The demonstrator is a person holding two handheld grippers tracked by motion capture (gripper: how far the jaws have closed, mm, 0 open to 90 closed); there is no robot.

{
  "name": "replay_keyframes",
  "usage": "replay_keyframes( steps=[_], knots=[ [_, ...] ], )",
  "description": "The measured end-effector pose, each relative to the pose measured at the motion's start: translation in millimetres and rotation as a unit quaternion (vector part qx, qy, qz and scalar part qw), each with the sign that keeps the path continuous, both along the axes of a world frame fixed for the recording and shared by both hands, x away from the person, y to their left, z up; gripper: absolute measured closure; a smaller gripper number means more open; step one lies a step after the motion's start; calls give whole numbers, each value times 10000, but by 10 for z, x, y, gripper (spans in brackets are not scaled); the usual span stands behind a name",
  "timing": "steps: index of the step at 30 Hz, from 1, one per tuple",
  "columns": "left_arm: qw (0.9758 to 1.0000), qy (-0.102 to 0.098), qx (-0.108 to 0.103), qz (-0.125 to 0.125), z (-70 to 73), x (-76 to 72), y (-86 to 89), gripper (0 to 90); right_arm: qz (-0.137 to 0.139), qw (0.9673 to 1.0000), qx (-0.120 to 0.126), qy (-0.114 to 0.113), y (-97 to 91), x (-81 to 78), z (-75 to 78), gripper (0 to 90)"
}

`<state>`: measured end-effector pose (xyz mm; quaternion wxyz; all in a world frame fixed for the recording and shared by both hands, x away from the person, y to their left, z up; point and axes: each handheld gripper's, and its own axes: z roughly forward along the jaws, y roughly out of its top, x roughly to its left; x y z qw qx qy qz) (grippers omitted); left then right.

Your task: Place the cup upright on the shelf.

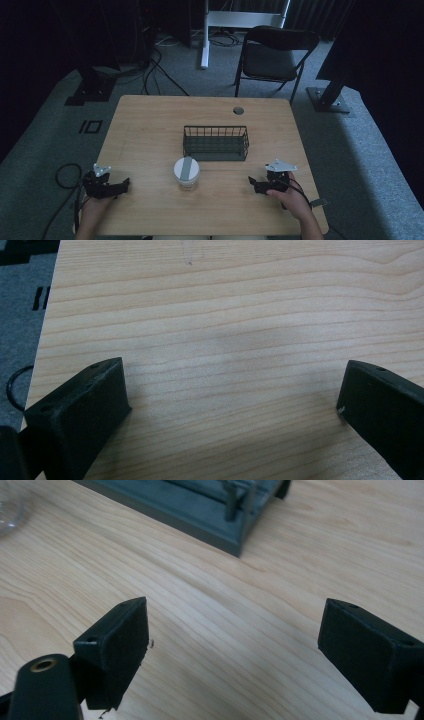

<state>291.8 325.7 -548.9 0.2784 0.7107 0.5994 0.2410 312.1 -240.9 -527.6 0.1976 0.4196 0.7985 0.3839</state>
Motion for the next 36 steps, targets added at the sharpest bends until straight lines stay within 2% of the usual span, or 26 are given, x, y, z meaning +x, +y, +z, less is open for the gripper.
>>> replay_keyframes(
  steps=[13,17,19,26,27,36],
  knots=[
    [10000,-4,-5,3,0,0,-1,2,444,9989,128,-86,269,-2,49,135],
    [10000,-2,-6,2,0,0,0,1,651,9977,164,-112,392,-10,68,134],
    [10000,-2,-5,1,0,0,0,2,665,9975,187,-113,413,-12,72,134],
    [10000,-2,-6,3,0,0,0,2,911,9955,244,-133,589,-22,85,135],
    [10000,-2,-7,2,0,0,0,1,1015,9944,233,-147,660,-27,82,135],
    [10000,-1,-6,2,0,0,0,2,1371,9900,304,-156,935,-44,73,137]
  ],
)
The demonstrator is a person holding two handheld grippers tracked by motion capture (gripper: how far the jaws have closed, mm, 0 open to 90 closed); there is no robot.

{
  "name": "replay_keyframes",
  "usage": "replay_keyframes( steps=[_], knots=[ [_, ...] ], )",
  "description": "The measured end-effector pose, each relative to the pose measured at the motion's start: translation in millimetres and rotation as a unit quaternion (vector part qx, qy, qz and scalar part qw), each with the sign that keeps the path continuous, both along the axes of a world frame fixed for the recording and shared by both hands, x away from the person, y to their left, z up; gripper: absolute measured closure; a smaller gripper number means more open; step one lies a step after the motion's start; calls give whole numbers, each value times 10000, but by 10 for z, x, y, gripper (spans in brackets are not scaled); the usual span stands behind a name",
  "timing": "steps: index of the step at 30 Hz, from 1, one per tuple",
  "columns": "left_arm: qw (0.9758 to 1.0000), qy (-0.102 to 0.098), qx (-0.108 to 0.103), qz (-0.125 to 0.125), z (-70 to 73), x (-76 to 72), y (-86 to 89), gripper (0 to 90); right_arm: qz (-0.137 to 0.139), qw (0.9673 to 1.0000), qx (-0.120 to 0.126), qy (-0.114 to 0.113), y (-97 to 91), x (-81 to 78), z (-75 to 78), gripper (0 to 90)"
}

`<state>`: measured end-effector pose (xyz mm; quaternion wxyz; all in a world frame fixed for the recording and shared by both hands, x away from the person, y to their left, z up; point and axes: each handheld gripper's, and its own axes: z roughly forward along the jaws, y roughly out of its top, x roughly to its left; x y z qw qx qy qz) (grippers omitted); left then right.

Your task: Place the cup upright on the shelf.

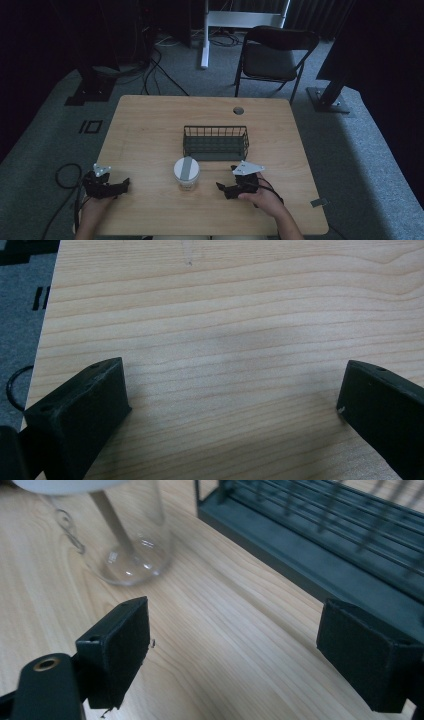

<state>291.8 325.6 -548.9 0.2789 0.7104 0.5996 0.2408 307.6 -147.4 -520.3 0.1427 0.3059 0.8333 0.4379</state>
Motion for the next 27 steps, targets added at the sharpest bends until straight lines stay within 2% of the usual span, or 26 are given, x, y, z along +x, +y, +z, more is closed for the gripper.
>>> replay_keyframes(
  steps=[15,27],
  knots=[
    [10000,-3,-1,2,0,0,0,1,502,9986,109,-111,357,-11,-10,137],
    [10000,-3,-4,0,0,0,0,2,733,9969,256,-151,607,-24,-48,137]
  ],
)
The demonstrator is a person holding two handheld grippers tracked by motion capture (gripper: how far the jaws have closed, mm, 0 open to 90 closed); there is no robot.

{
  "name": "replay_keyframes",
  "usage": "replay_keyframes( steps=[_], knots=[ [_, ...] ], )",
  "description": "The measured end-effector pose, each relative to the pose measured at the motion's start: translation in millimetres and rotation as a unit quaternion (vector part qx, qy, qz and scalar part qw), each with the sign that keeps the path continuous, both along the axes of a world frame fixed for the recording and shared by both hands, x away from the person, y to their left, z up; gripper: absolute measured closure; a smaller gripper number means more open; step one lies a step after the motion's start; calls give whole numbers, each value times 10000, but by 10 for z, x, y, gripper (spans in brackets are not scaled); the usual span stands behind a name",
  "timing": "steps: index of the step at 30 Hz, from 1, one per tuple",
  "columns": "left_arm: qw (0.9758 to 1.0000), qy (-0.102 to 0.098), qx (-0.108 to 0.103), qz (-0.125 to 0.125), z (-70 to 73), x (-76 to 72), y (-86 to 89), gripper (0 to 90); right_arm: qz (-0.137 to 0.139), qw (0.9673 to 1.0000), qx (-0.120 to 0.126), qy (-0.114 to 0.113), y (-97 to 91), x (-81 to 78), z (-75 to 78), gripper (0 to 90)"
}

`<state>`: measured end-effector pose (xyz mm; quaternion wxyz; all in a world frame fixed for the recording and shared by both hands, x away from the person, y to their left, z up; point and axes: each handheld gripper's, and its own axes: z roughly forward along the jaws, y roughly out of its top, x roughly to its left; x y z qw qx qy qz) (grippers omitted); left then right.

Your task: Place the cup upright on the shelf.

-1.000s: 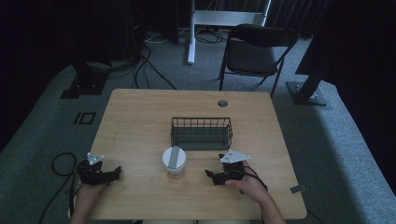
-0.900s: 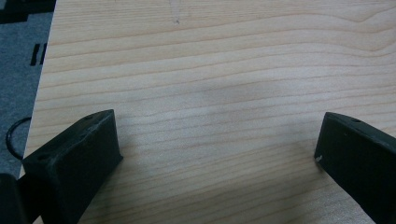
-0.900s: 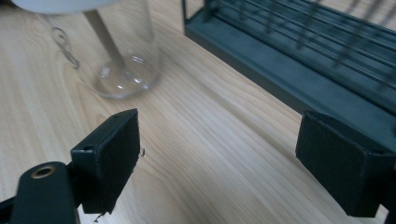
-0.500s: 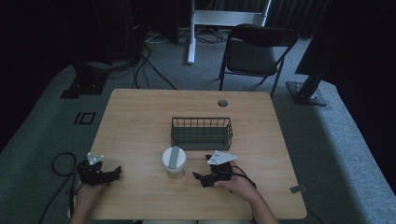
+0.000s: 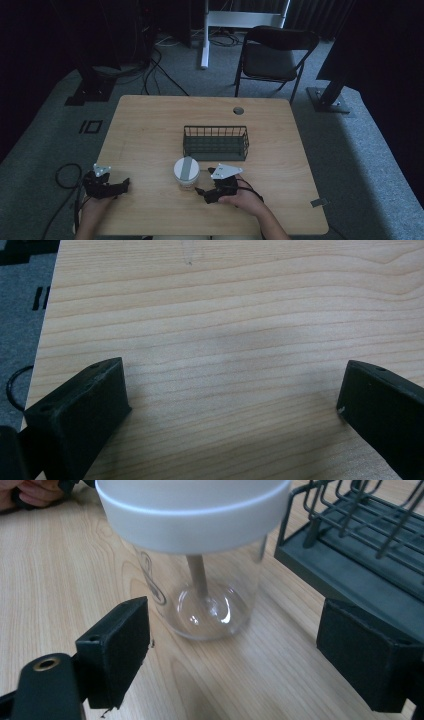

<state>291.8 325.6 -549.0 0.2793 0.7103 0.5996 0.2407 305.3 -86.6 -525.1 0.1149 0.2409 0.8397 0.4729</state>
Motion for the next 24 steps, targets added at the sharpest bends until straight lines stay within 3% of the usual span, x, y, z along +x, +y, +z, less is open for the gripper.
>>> replay_keyframes(
  steps=[11,24],
  knots=[
    [10000,1,3,0,0,0,0,1,133,9998,116,-39,209,27,-49,137],
    [10000,0,0,0,0,0,0,2,29,9994,357,23,363,79,-121,143]
  ],
)
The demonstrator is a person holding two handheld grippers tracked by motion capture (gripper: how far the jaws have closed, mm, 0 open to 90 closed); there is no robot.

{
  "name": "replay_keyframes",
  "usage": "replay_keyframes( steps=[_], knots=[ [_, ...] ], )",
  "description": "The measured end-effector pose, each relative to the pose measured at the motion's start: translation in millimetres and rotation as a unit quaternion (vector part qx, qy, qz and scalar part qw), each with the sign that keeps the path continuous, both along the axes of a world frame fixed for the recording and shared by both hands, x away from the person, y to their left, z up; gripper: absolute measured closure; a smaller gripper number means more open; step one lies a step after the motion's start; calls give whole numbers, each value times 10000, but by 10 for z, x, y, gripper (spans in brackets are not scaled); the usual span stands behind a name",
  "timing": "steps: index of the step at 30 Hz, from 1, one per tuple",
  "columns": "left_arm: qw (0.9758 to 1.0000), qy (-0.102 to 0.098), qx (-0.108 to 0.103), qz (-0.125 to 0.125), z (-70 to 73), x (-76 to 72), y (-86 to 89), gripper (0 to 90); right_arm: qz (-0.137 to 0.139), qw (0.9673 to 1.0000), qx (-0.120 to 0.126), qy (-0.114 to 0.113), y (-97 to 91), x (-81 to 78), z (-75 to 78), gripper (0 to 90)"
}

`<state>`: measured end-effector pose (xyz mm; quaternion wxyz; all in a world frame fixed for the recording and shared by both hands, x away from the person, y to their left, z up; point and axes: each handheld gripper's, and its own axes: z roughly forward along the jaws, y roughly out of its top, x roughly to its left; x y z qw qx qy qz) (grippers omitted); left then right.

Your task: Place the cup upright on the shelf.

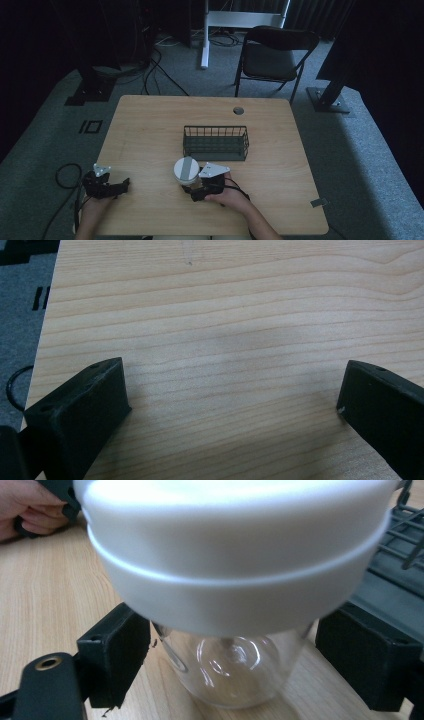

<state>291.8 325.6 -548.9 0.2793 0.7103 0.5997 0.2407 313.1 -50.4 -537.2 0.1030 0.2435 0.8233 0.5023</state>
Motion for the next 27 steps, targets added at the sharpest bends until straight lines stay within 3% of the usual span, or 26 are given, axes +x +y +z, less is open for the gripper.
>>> replay_keyframes(
  steps=[8,25,27],
  knots=[
    [10000,-1,1,1,0,0,0,2,-42,9999,30,-107,84,8,-25,160],
    [10000,0,0,0,0,0,0,1,-136,9998,140,3,187,21,-20,161],
    [10000,-1,0,1,0,0,0,2,-137,9998,106,-124,198,16,-10,178]
  ],
)
